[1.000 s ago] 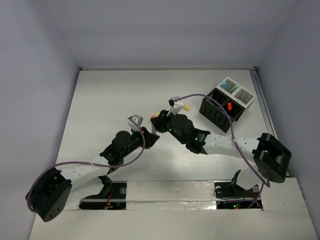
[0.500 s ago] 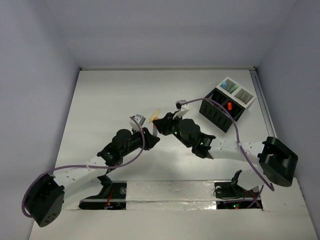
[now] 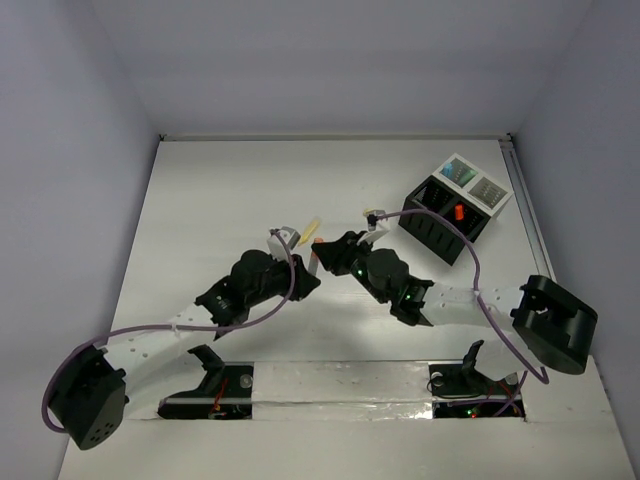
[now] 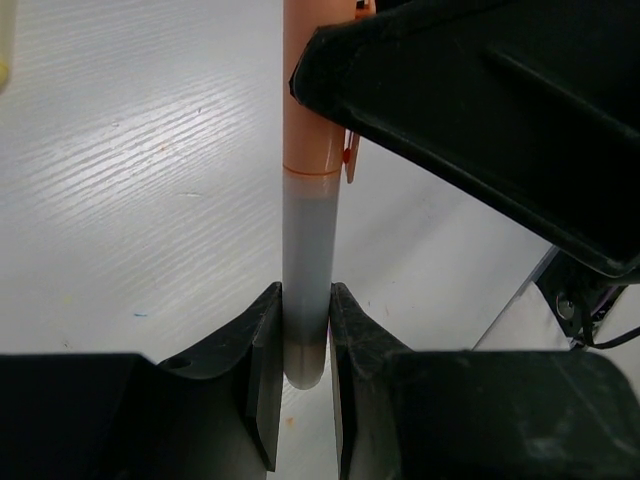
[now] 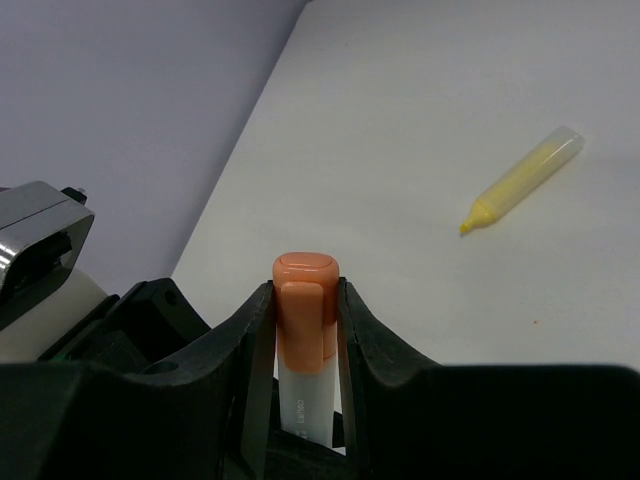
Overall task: Sort the stationery into containers
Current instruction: Close the pen cap on the pen, then place the pen in the storage box.
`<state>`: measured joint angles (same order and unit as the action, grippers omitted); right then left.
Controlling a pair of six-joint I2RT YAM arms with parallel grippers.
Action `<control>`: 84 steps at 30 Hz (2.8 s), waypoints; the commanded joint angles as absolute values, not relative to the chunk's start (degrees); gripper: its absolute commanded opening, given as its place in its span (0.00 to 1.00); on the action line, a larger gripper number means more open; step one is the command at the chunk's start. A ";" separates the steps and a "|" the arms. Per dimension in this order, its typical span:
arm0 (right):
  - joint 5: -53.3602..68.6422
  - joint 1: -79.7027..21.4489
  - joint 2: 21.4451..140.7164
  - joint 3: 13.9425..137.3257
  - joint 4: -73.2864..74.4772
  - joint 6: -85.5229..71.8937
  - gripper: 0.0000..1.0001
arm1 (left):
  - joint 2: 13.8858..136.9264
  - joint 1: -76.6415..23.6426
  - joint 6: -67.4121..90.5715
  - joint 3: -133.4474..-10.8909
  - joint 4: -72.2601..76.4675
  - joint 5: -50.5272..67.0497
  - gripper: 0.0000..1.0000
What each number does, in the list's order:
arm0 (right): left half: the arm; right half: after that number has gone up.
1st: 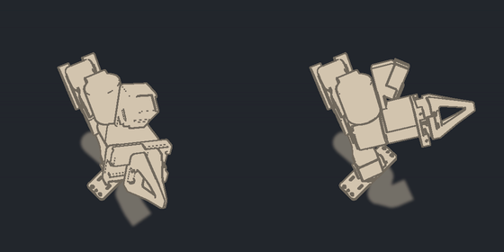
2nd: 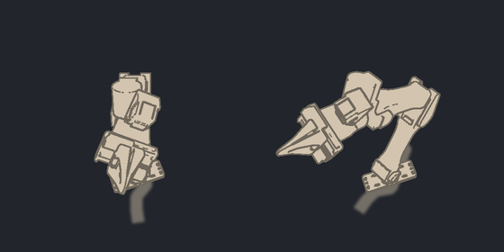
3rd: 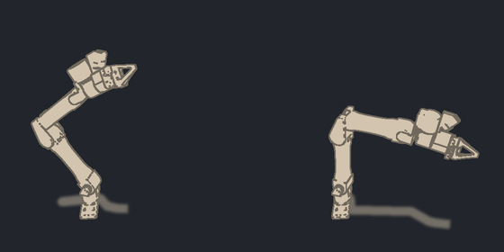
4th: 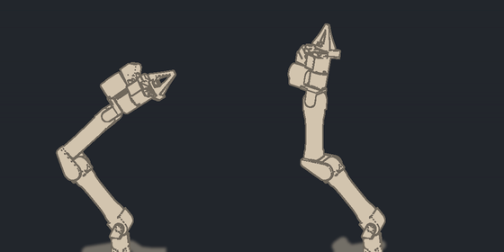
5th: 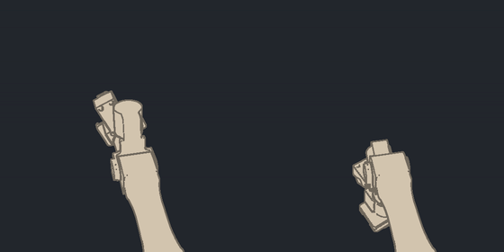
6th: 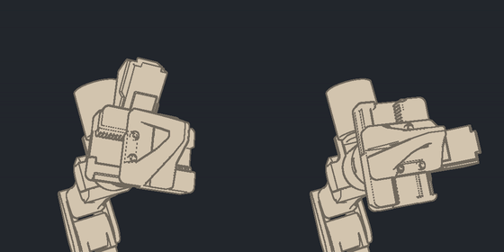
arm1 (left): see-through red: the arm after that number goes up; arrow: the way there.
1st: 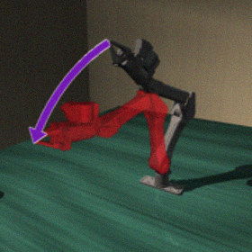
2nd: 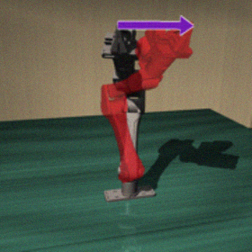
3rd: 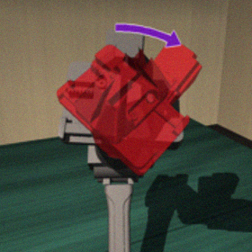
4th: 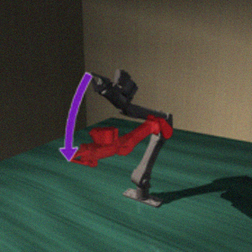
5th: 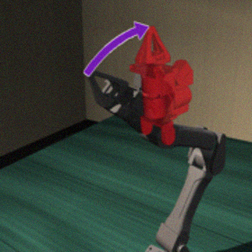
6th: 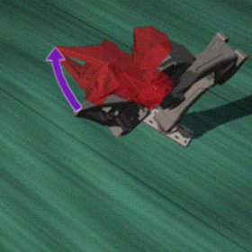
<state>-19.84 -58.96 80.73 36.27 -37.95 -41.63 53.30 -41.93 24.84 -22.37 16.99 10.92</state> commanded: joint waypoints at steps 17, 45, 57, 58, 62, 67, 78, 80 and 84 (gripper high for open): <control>-15.72 -65.48 82.62 30.23 -21.98 -44.82 0.00 | 56.78 -39.46 25.04 -34.02 42.10 2.63 0.00; -27.42 -17.16 90.18 73.65 -15.65 -24.00 0.00 | 47.38 -41.04 27.77 -10.11 42.28 19.25 0.65; -37.09 -7.47 96.23 76.11 -25.92 -0.71 0.00 | 36.93 -41.04 27.69 -9.49 35.69 13.45 0.72; -37.61 -7.47 97.02 76.37 -26.45 1.21 0.00 | 35.87 -41.04 27.69 -9.41 34.73 12.66 0.72; -39.28 -7.47 100.72 77.34 -28.21 6.22 0.00 | 31.82 -41.04 27.60 -8.97 31.47 8.62 0.76; -40.52 -7.47 102.39 76.64 -29.79 7.38 0.00 | 29.18 -41.04 27.69 -8.61 29.97 6.95 0.80; -38.85 -6.94 100.29 69.79 -28.04 1.67 0.28 | 28.83 -41.04 28.21 -8.70 29.09 4.40 0.90; -38.58 -6.94 99.41 69.43 -27.42 0.80 0.38 | 28.83 -41.04 28.21 -8.70 29.09 4.22 0.90; -37.54 -6.94 97.48 70.05 -24.54 -2.00 0.68 | 28.57 -41.04 28.13 -8.70 28.83 3.87 0.91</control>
<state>-38.09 -7.46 102.35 68.90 -23.99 1.39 29.41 -40.80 28.38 -8.99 27.29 4.69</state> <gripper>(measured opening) 0.600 0.902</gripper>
